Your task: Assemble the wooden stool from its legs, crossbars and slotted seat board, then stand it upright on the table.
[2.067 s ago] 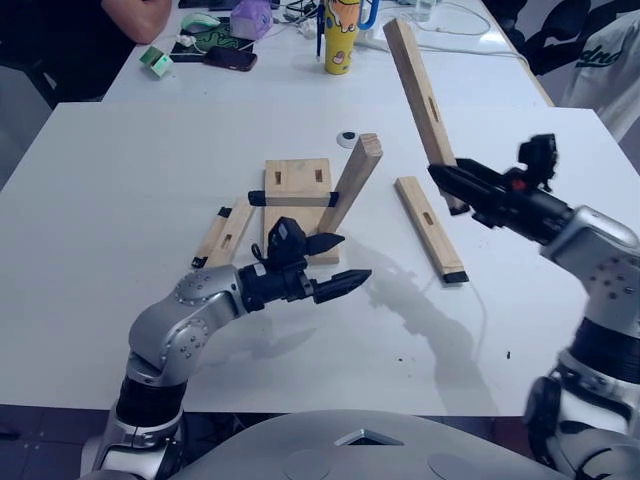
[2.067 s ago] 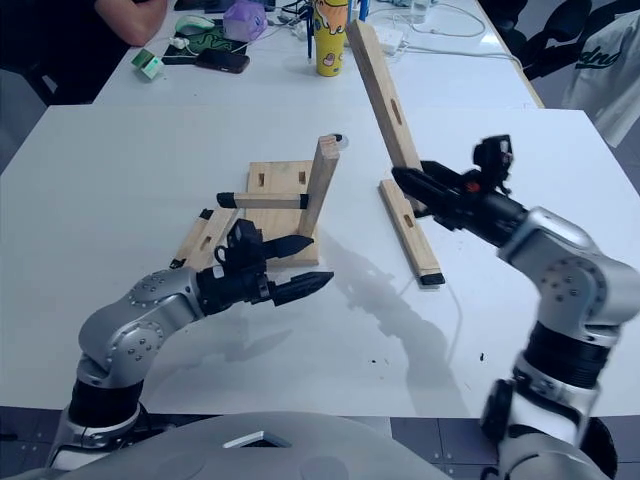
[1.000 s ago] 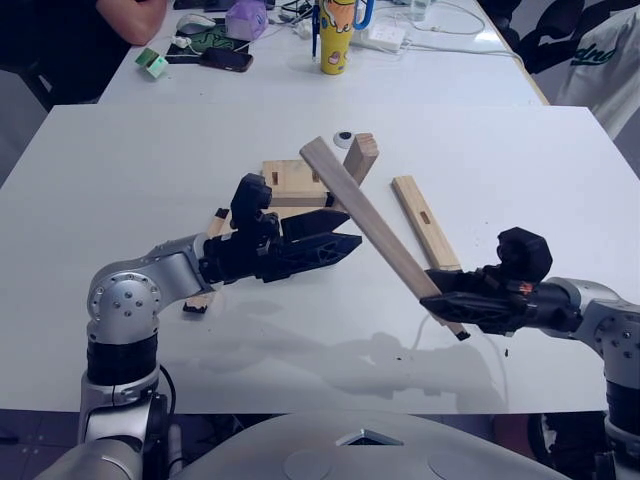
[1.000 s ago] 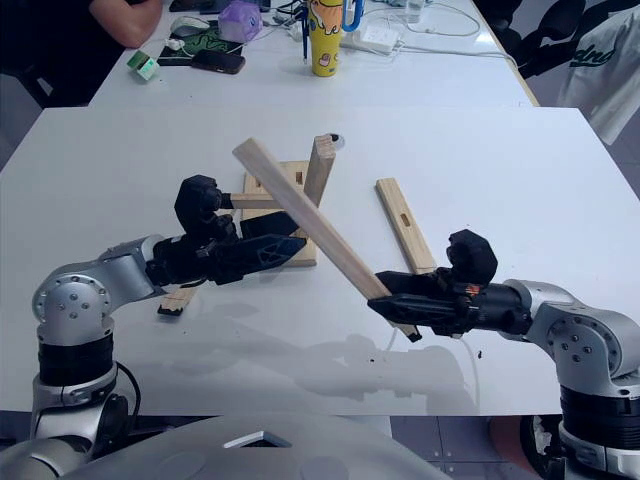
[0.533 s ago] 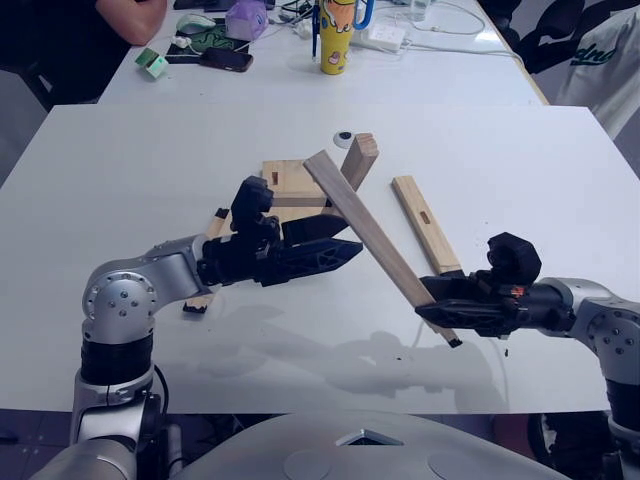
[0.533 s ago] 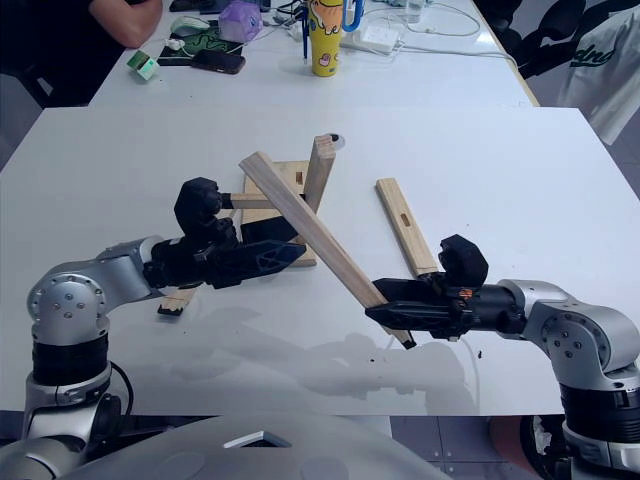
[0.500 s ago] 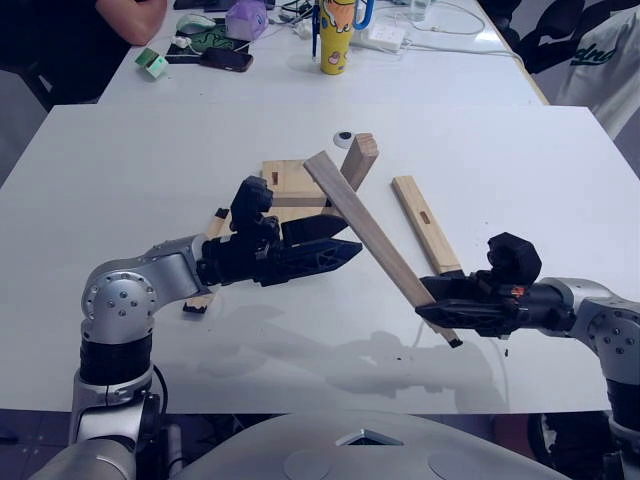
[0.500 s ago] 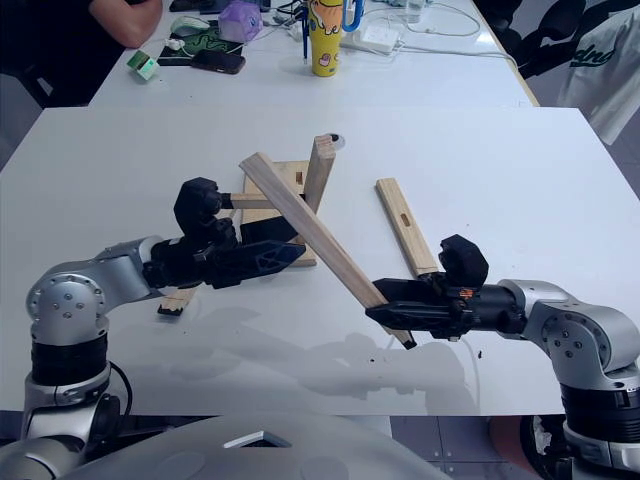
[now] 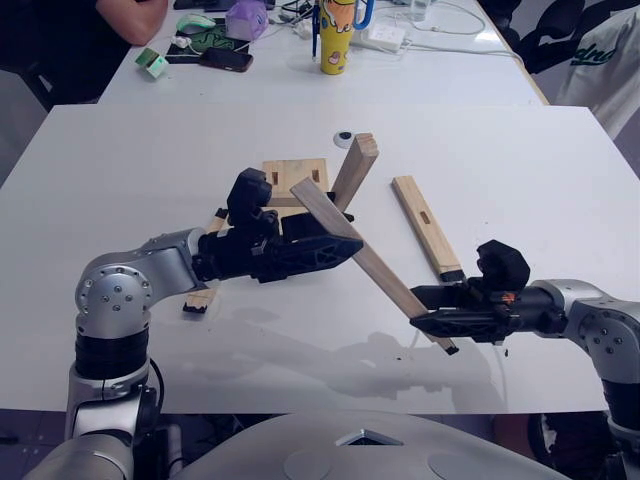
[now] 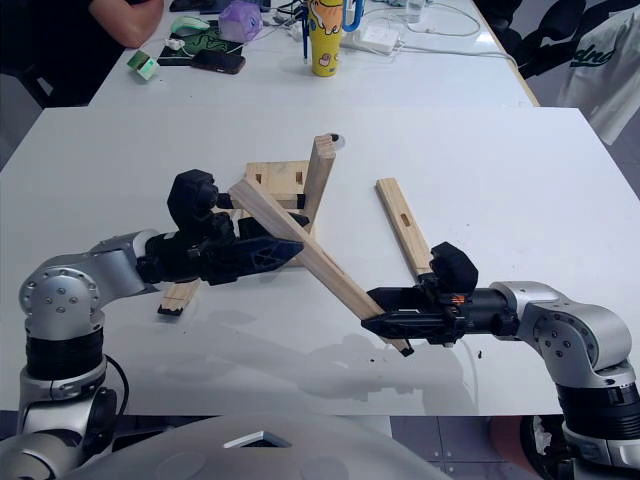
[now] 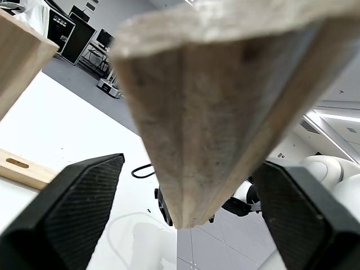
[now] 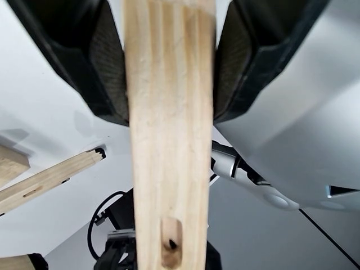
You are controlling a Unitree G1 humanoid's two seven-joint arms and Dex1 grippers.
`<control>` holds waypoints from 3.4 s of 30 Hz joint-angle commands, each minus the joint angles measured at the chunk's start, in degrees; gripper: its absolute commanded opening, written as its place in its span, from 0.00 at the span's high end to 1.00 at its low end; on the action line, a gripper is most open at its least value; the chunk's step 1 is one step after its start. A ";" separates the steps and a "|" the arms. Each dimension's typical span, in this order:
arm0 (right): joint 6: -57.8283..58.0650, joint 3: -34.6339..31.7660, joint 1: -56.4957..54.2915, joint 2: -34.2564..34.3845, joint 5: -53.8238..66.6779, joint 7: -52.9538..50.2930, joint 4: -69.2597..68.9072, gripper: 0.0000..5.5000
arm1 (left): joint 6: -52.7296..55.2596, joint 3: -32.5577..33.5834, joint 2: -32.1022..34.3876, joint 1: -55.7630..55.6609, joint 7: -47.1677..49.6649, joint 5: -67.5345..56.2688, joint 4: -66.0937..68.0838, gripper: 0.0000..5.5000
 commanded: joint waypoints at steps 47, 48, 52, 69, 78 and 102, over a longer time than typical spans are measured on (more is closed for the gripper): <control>-27.43 6.58 3.32 17.02 -31.31 -30.44 7.03 0.12 | -5.77 14.14 28.18 8.17 -20.81 19.70 5.72 0.63; -28.91 7.54 3.31 20.54 -33.74 -35.39 7.58 0.12 | -6.53 14.68 29.65 7.63 -22.24 20.89 7.26 0.63; -33.17 12.12 5.47 31.41 -42.28 -50.50 6.91 0.12 | -9.53 16.10 33.91 4.41 -26.56 24.94 13.88 0.63; -28.98 14.87 0.43 48.91 -39.10 -64.17 5.43 0.12 | -15.17 12.30 34.55 -5.20 -35.45 33.78 26.58 0.63; -29.21 15.75 -3.25 48.70 -41.87 -65.31 9.02 0.12 | -14.98 11.62 31.68 -5.12 -34.72 33.92 25.25 0.63; -32.81 13.17 -17.50 28.73 -46.55 -45.60 23.84 0.12 | -12.80 13.81 23.13 -0.36 -24.57 30.81 12.91 0.63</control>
